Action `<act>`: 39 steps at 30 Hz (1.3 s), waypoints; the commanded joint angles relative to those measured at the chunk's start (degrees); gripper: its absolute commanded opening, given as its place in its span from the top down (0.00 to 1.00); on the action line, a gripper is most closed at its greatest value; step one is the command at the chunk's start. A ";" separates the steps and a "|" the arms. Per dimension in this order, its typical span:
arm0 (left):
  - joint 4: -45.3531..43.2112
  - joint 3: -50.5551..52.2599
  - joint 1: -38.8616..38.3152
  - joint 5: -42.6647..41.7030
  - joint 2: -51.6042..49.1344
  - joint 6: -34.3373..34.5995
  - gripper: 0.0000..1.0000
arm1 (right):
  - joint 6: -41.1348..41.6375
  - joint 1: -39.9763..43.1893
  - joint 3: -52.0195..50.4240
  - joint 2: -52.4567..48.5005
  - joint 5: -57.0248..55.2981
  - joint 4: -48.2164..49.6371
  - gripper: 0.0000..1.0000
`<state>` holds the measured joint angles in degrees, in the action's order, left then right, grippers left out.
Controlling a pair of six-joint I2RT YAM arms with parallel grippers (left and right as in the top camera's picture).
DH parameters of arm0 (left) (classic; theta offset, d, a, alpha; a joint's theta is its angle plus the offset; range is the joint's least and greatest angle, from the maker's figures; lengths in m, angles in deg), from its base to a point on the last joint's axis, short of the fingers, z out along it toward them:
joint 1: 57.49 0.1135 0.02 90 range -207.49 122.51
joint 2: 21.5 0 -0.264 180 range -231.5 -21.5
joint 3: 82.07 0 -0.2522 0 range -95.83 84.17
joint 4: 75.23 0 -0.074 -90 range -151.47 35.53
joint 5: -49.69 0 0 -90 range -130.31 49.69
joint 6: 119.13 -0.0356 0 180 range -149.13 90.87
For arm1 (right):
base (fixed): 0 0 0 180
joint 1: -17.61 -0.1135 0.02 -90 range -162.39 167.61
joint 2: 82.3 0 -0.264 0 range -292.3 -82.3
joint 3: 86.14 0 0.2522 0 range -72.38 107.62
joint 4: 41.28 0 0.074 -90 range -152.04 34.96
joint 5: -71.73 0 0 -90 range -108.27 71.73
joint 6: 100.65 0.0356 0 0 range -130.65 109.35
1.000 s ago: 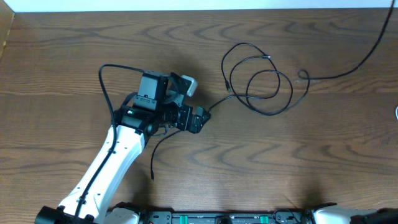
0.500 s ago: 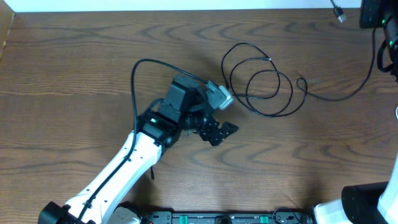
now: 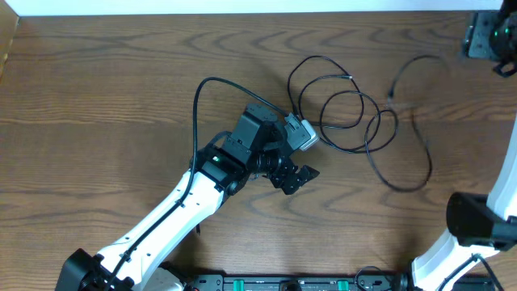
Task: Untangle cables
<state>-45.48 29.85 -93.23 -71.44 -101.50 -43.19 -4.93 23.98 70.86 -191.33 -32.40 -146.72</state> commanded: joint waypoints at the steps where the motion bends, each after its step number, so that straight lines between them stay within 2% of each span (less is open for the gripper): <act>1: -0.33 -0.15 -0.11 0.61 -0.11 -1.36 0.07 | -2.12 1.68 0.20 -1.42 16.26 -1.22 0.01; 4: -0.72 -0.15 -0.11 1.70 -0.11 -1.33 0.08 | -12.92 1.18 0.20 -2.64 33.48 -2.93 0.01; 6: -1.14 -0.15 -0.11 3.45 -0.11 -1.16 0.09 | -18.01 -0.24 0.20 -3.69 39.60 -5.42 0.01; 9: -1.16 -0.15 -0.11 3.78 -0.11 -0.94 0.12 | -19.08 -2.89 -2.08 -4.55 37.90 -5.60 0.01; 13: -1.16 -0.15 -0.11 3.78 -0.11 -0.66 0.14 | -20.52 -7.58 -11.19 -4.57 35.01 -2.93 0.01; 23: -1.14 -0.15 0.07 3.80 -0.04 1.31 0.14 | -46.51 -16.31 -37.90 -4.57 35.06 15.80 0.01; 30: -1.09 -0.15 2.80 6.78 -0.04 7.17 0.16 | -51.89 -19.37 -51.67 -4.57 35.01 31.54 0.02; 39: -1.09 -0.15 3.58 6.73 -0.04 7.65 0.16 | -52.72 -19.50 -62.58 -4.57 35.04 42.73 0.10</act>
<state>-46.57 29.85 -89.80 -65.21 -101.50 -36.57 -56.41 4.57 10.16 -196.27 1.68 -105.00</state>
